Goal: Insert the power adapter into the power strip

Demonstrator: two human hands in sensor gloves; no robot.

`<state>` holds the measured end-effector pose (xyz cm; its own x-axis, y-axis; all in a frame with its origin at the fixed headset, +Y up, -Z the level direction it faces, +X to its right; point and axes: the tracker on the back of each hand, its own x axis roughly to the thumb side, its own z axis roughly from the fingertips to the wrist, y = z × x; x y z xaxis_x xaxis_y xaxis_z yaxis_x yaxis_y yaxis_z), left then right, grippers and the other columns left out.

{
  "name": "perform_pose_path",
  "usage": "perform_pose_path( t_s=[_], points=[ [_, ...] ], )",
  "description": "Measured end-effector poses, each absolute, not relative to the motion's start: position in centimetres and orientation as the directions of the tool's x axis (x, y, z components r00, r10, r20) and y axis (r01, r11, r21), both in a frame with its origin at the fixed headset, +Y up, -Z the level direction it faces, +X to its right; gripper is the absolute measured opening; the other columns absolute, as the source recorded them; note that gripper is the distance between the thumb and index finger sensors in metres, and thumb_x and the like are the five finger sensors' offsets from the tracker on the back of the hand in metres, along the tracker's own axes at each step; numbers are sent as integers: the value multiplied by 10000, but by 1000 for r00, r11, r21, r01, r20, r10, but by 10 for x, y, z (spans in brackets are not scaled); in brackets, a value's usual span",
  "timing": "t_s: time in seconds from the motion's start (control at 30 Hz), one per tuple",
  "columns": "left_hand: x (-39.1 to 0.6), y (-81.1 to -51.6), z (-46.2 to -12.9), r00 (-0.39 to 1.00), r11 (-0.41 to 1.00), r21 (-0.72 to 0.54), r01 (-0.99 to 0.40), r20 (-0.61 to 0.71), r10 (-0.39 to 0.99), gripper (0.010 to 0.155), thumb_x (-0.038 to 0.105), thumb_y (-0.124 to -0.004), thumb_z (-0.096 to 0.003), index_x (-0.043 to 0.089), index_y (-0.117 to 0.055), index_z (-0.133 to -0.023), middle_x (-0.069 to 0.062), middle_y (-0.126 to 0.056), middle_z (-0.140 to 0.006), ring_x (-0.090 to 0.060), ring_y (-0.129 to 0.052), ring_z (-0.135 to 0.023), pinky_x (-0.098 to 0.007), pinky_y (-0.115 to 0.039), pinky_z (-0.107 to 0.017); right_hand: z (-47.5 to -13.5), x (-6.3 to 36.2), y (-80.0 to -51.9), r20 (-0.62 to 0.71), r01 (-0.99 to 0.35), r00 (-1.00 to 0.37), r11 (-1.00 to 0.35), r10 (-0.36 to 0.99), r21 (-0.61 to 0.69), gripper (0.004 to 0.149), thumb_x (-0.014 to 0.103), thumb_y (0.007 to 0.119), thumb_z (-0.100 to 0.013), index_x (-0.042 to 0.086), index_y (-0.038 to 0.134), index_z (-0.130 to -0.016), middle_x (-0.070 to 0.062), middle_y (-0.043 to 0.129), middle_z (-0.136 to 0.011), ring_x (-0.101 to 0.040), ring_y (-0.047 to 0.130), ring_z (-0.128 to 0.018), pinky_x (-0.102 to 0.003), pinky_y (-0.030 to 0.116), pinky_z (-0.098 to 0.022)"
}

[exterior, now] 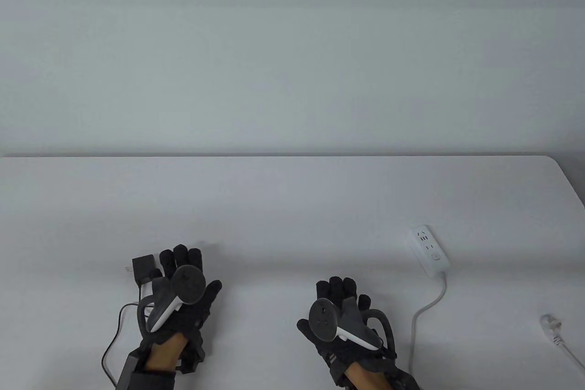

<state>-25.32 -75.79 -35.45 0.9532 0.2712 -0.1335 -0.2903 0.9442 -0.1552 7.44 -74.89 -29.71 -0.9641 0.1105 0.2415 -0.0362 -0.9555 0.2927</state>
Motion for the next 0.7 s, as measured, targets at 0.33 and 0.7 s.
perform_pose_path(
  t_s=[0.33,0.7],
  points=[
    [-305,-770,-390,893,962,-153,-224,-427,140,862,628,-575,-521,272,-98,-1144,-129,-19,-1214,-463,-28,-1132,-665,-161,-790,-297,75,-749,228,-32,-968,-952,105,304,889,628,434,-559,24,99,-1119,-345,132,-1156,-599,142,-1005,-746,298,-652],
    [-332,-782,-397,865,968,-221,-118,-501,-9,786,617,-639,-510,341,-306,-1166,-208,-294,-1173,-445,-495,-1008,-567,-476,-776,-298,76,-749,232,-37,-966,-950,113,309,885,631,430,-557,34,105,-1124,-347,130,-1156,-605,142,-1001,-748,298,-650]
  ],
)
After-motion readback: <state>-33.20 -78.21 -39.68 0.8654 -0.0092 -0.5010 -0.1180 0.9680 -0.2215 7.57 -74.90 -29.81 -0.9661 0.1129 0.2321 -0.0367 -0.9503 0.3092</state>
